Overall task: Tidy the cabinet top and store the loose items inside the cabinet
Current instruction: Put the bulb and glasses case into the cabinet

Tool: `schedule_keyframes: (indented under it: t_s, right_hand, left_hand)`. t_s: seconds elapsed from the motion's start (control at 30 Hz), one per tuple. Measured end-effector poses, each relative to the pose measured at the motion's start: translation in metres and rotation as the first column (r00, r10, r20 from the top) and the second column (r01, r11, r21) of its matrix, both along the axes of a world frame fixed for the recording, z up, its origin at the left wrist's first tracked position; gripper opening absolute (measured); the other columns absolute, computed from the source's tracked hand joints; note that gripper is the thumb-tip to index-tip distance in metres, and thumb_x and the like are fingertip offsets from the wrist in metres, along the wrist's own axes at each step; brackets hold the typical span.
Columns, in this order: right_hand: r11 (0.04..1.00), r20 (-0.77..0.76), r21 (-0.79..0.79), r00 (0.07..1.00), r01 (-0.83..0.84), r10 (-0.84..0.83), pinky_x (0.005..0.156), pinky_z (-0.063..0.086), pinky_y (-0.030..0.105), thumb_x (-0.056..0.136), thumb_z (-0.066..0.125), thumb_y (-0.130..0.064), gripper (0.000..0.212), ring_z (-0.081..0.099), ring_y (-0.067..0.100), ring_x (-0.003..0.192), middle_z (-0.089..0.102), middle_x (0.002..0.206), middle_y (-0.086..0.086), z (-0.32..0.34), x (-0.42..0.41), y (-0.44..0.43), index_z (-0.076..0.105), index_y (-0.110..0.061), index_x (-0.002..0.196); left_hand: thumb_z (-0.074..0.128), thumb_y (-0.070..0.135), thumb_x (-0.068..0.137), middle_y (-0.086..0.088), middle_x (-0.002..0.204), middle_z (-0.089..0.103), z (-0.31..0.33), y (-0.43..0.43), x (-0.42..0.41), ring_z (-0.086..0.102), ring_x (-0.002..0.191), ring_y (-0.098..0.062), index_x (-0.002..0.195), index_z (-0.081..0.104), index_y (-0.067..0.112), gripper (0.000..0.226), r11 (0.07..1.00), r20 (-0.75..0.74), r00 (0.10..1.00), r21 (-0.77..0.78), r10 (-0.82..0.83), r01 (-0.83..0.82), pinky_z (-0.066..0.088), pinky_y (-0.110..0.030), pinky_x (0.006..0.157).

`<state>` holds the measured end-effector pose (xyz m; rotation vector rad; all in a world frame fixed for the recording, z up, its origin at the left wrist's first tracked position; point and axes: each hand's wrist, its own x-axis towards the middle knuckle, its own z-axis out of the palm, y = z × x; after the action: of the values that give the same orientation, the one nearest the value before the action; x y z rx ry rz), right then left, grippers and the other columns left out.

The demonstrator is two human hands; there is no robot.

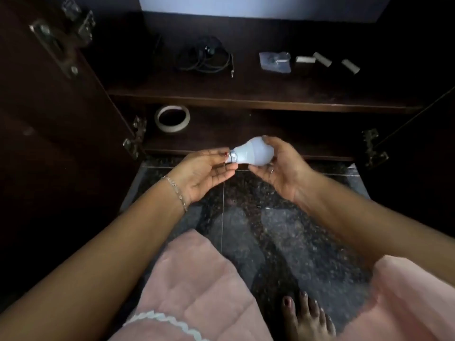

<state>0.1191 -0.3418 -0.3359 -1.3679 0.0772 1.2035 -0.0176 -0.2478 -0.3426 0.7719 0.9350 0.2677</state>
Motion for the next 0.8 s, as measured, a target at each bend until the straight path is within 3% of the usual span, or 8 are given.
schedule_keyframes:
  t_s: [0.17, 0.3, 0.43, 0.6, 0.7, 0.77, 0.8]
  right_hand:
    - [0.991, 0.126, -0.111, 0.988, -0.078, 0.092, 0.063, 0.059, 0.025, 0.092, 0.062, -0.026, 0.029, 0.066, 0.021, 0.090, 0.062, 0.120, 0.016, -0.023, 0.018, 0.051, 0.059, -0.009, 0.115]
    - [0.993, 0.182, -0.106, 0.981, -0.047, 0.066, 0.072, 0.060, 0.028, 0.089, 0.067, -0.018, 0.044, 0.069, 0.021, 0.091, 0.062, 0.118, 0.015, -0.035, 0.026, 0.080, 0.051, -0.005, 0.128]
    - [0.989, 0.208, -0.101, 0.970, -0.109, 0.128, 0.067, 0.060, 0.027, 0.093, 0.059, -0.009, 0.034, 0.069, 0.022, 0.091, 0.062, 0.116, 0.014, -0.042, 0.019, 0.095, 0.051, 0.001, 0.126]
    - [0.966, 0.229, -0.054, 0.938, -0.254, 0.260, 0.085, 0.057, 0.029, 0.097, 0.049, -0.005, 0.027, 0.067, 0.019, 0.099, 0.066, 0.100, 0.009, -0.048, 0.005, 0.109, 0.053, -0.002, 0.124]
    - [0.950, 0.287, -0.093, 0.906, -0.298, 0.312, 0.087, 0.056, 0.028, 0.097, 0.048, -0.005, 0.029, 0.066, 0.020, 0.103, 0.067, 0.109, 0.011, -0.053, 0.000, 0.118, 0.054, -0.005, 0.126]
    - [0.944, 0.321, -0.116, 0.887, -0.310, 0.331, 0.090, 0.055, 0.029, 0.097, 0.048, -0.005, 0.027, 0.066, 0.021, 0.106, 0.066, 0.113, 0.012, -0.056, 0.000, 0.122, 0.056, -0.007, 0.122]
    - [0.940, 0.334, -0.126, 0.879, -0.316, 0.341, 0.091, 0.054, 0.029, 0.098, 0.046, -0.005, 0.024, 0.065, 0.021, 0.107, 0.066, 0.113, 0.012, -0.055, 0.000, 0.124, 0.057, -0.008, 0.119]
  left_hand:
    - [0.052, -0.001, 0.093, -0.008, 0.088, 0.065, -0.022, 0.030, 0.013, 0.064, 0.076, -0.014, 0.092, 0.059, 0.011, 0.014, 0.994, -0.107, 0.993, 0.104, 0.057, -0.045, 0.056, -0.022, 0.068]
    - [0.062, 0.004, 0.089, -0.004, 0.083, 0.065, -0.040, 0.053, 0.025, 0.061, 0.069, -0.009, 0.107, 0.064, 0.007, 0.018, 0.982, -0.211, 0.974, 0.183, 0.084, -0.045, 0.055, -0.017, 0.063]
    - [0.067, 0.005, 0.085, -0.005, 0.082, 0.065, -0.050, 0.069, 0.040, 0.061, 0.069, -0.011, 0.107, 0.067, 0.006, 0.022, 0.975, -0.231, 0.954, 0.157, 0.191, -0.158, 0.055, -0.017, 0.059]
    - [0.065, 0.003, 0.086, -0.006, 0.079, 0.063, -0.056, 0.076, 0.055, 0.060, 0.061, -0.009, 0.115, 0.065, 0.001, 0.029, 0.962, -0.275, 0.926, 0.151, 0.260, -0.226, 0.053, -0.015, 0.053]
    - [0.051, 0.002, 0.095, -0.008, 0.089, 0.061, -0.050, 0.078, 0.061, 0.062, 0.077, -0.014, 0.127, 0.054, -0.004, 0.033, 0.961, -0.262, 0.926, 0.131, 0.272, -0.245, 0.046, -0.011, 0.044]
    - [0.047, 0.004, 0.098, -0.008, 0.088, 0.060, -0.049, 0.080, 0.065, 0.061, 0.076, -0.012, 0.130, 0.051, -0.004, 0.034, 0.965, -0.260, 0.930, 0.120, 0.259, -0.235, 0.047, -0.013, 0.049]
    - [0.046, 0.004, 0.098, -0.010, 0.098, 0.063, -0.049, 0.081, 0.066, 0.063, 0.084, -0.013, 0.132, 0.049, -0.003, 0.034, 0.967, -0.261, 0.932, 0.115, 0.250, -0.227, 0.049, -0.014, 0.054]
